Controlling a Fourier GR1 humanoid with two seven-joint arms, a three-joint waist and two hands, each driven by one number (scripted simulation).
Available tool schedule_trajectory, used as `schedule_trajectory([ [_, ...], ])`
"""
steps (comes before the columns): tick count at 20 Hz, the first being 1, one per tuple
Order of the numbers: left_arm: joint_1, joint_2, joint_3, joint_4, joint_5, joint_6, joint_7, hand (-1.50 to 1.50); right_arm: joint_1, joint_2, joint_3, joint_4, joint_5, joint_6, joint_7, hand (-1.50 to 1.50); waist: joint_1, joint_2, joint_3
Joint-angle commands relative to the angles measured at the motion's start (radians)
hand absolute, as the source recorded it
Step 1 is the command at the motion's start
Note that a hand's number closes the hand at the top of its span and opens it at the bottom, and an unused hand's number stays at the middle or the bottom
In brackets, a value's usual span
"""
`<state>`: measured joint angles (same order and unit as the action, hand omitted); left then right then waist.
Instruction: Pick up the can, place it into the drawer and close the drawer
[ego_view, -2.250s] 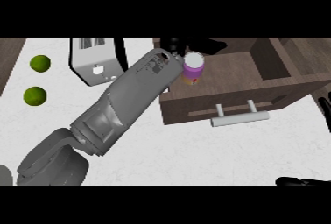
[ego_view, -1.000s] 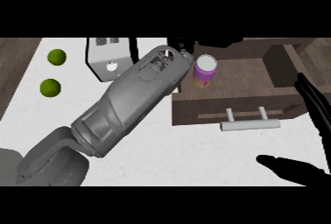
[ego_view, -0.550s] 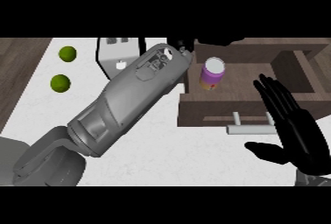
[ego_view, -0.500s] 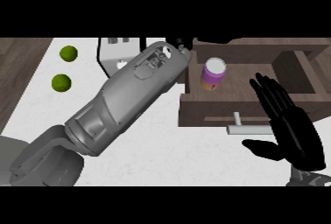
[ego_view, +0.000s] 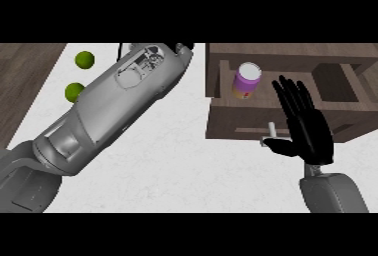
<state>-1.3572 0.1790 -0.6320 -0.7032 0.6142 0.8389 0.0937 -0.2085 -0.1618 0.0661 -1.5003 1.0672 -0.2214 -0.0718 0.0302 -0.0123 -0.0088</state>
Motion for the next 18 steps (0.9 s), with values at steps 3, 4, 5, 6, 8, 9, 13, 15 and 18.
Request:
schedule_trajectory([
  [3, 0.063, 0.131, -0.002, -0.138, -0.030, -0.023, 0.080, -1.50, -0.121, 0.024, -0.047, 0.286, 0.054, -0.117, -0.017, -1.50, 0.017, 0.010, 0.010],
  [4, 0.059, 0.118, -0.016, -0.155, -0.048, -0.008, 0.086, -1.50, -0.128, 0.039, -0.049, 0.338, 0.053, -0.167, -0.046, -1.50, 0.014, 0.011, 0.010],
  [5, 0.092, 0.138, -0.004, -0.188, -0.032, -0.034, 0.089, -1.50, -0.180, 0.009, -0.084, 0.393, 0.042, -0.159, -0.056, -1.50, 0.025, 0.013, 0.010],
  [6, 0.090, 0.165, -0.007, -0.190, -0.042, -0.023, 0.129, -1.50, -0.190, 0.014, -0.082, 0.403, 0.055, -0.156, -0.041, -1.50, 0.018, 0.011, 0.010],
  [8, 0.140, 0.188, -0.019, -0.287, -0.049, -0.023, 0.137, -1.50, -0.238, 0.033, -0.084, 0.478, 0.104, -0.208, -0.013, -1.50, 0.029, 0.010, 0.009],
  [9, 0.107, 0.207, 0.004, -0.243, -0.044, -0.051, 0.161, -1.50, -0.284, 0.030, -0.097, 0.536, 0.107, -0.235, -0.027, -1.50, 0.019, 0.016, 0.010],
  [13, 0.202, 0.211, -0.010, -0.326, -0.075, -0.021, 0.160, -1.50, -0.366, 0.043, -0.121, 0.691, 0.127, -0.346, -0.057, -1.50, 0.017, 0.019, 0.010],
  [15, 0.232, 0.240, 0.001, -0.353, -0.080, -0.032, 0.156, -1.50, -0.450, 0.005, -0.177, 0.758, 0.094, -0.362, -0.075, -1.50, 0.022, 0.021, 0.010],
  [18, 0.262, 0.264, 0.001, -0.418, -0.087, -0.037, 0.179, -1.50, -0.543, -0.003, -0.206, 0.852, 0.090, -0.393, -0.078, -1.50, 0.034, 0.023, 0.011],
])
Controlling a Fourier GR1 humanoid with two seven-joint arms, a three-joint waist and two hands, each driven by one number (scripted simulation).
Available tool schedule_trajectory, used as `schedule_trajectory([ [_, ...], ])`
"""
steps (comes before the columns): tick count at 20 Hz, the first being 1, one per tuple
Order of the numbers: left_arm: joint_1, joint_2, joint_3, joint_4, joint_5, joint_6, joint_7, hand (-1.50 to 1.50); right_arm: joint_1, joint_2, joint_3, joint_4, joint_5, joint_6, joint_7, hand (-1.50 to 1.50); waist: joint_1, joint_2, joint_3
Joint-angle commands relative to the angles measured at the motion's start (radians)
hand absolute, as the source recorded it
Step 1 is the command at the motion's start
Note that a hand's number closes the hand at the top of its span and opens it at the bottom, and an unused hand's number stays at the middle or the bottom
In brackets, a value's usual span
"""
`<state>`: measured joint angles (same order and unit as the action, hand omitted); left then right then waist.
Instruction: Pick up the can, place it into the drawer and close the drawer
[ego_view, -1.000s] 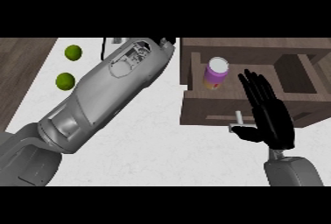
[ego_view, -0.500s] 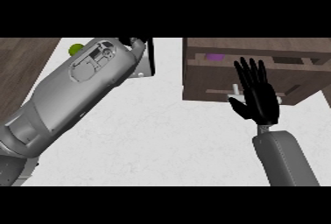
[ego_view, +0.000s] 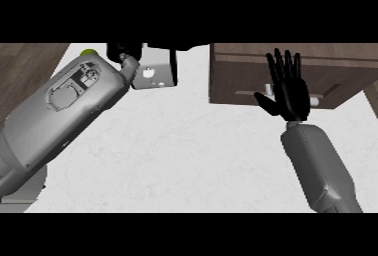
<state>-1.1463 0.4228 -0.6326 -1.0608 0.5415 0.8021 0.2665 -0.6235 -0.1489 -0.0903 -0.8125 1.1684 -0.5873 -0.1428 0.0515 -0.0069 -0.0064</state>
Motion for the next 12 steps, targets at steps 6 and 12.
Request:
schedule_trajectory([
  [6, 0.155, 0.072, -0.016, -0.204, -0.047, 0.025, 0.046, -1.50, -0.192, -0.018, -0.090, 0.308, -0.004, -0.162, -0.008, -1.50, 0.020, 0.018, 0.008],
  [12, 0.189, 0.081, -0.010, -0.259, -0.060, 0.031, 0.064, -1.50, -0.291, -0.043, -0.096, 0.406, 0.026, -0.191, 0.017, -1.50, 0.031, 0.023, 0.009],
])
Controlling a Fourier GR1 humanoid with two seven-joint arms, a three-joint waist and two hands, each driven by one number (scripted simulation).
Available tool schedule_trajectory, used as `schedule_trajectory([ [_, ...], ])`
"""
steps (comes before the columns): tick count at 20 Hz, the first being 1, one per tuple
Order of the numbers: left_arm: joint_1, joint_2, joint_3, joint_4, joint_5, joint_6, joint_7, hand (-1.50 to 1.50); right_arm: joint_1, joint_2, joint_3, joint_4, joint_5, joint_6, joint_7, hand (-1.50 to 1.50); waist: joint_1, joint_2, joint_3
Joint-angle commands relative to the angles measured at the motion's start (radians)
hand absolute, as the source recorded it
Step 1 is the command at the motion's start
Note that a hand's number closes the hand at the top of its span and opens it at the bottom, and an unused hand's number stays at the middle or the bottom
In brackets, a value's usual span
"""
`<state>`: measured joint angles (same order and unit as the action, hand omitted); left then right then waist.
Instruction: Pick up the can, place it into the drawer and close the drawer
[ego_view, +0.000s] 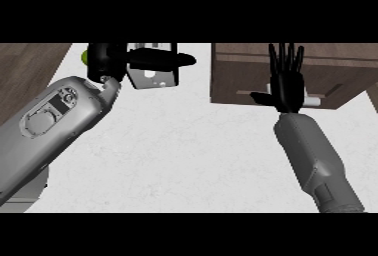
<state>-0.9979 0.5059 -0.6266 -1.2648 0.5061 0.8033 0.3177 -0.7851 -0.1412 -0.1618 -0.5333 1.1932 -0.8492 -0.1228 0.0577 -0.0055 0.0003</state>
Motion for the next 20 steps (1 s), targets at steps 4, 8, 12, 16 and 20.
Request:
schedule_trajectory([
  [4, 0.078, 0.019, -0.001, -0.065, -0.024, -0.008, -0.025, -1.50, -0.237, -0.044, -0.019, 0.158, 0.027, 0.111, 0.071, -1.50, 0.039, 0.028, 0.000],
  [8, 0.131, 0.047, 0.005, -0.108, -0.028, -0.023, -0.027, -1.50, -0.267, -0.073, -0.055, 0.226, -0.006, 0.090, 0.027, -1.50, 0.045, 0.034, 0.002],
  [12, 0.147, 0.036, 0.006, -0.101, -0.050, -0.027, -0.048, -1.50, -0.350, -0.078, -0.065, 0.264, -0.010, 0.131, 0.034, -1.50, 0.036, 0.035, 0.002],
  [16, 0.193, 0.035, 0.000, -0.137, -0.063, -0.020, -0.063, -1.50, -0.367, -0.077, -0.075, 0.288, -0.026, 0.160, -0.028, -1.50, 0.046, 0.039, 0.002],
  [20, 0.204, 0.041, 0.028, -0.133, -0.056, -0.024, -0.067, -1.50, -0.371, -0.029, -0.173, 0.231, -0.159, 0.151, -0.144, -1.50, 0.027, 0.034, 0.004],
])
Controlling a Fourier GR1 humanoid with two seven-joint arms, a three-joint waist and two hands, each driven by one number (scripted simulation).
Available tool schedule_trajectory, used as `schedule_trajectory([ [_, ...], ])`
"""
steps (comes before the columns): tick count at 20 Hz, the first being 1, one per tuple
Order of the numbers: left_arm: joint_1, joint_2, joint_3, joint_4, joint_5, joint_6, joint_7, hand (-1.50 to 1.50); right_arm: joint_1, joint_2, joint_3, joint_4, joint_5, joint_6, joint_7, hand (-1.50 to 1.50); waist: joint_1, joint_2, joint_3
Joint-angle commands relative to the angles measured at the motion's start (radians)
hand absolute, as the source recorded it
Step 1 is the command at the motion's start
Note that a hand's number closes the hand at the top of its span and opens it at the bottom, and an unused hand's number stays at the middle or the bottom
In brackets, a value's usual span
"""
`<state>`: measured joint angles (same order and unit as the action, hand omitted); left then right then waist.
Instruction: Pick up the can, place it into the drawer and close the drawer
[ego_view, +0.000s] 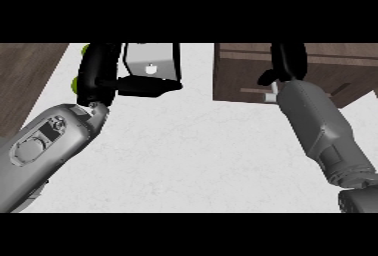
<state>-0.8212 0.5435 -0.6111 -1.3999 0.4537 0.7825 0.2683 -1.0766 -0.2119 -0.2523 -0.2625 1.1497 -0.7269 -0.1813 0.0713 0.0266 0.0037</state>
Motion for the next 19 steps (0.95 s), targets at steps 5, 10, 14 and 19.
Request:
schedule_trajectory([
  [5, 0.056, 0.011, 0.032, -0.006, 0.012, -0.033, -0.031, -1.50, -0.099, 0.095, -0.178, -0.058, -0.231, 0.054, -0.148, -1.50, 0.017, 0.004, 0.001],
  [10, 0.100, 0.014, 0.033, -0.004, -0.007, -0.023, -0.045, -1.50, -0.120, 0.087, -0.271, -0.074, -0.352, 0.171, -0.240, -1.50, -0.015, -0.009, -0.001],
  [14, 0.106, 0.017, 0.038, -0.027, -0.023, -0.006, -0.041, -1.50, -0.109, 0.126, -0.371, -0.078, -0.475, 0.221, -0.283, -1.50, -0.017, -0.012, 0.000],
  [19, 0.171, 0.011, 0.057, -0.091, -0.025, -0.012, -0.038, -1.50, -0.114, 0.083, -0.391, -0.057, -0.505, 0.263, -0.327, -1.50, -0.023, -0.013, -0.002],
])
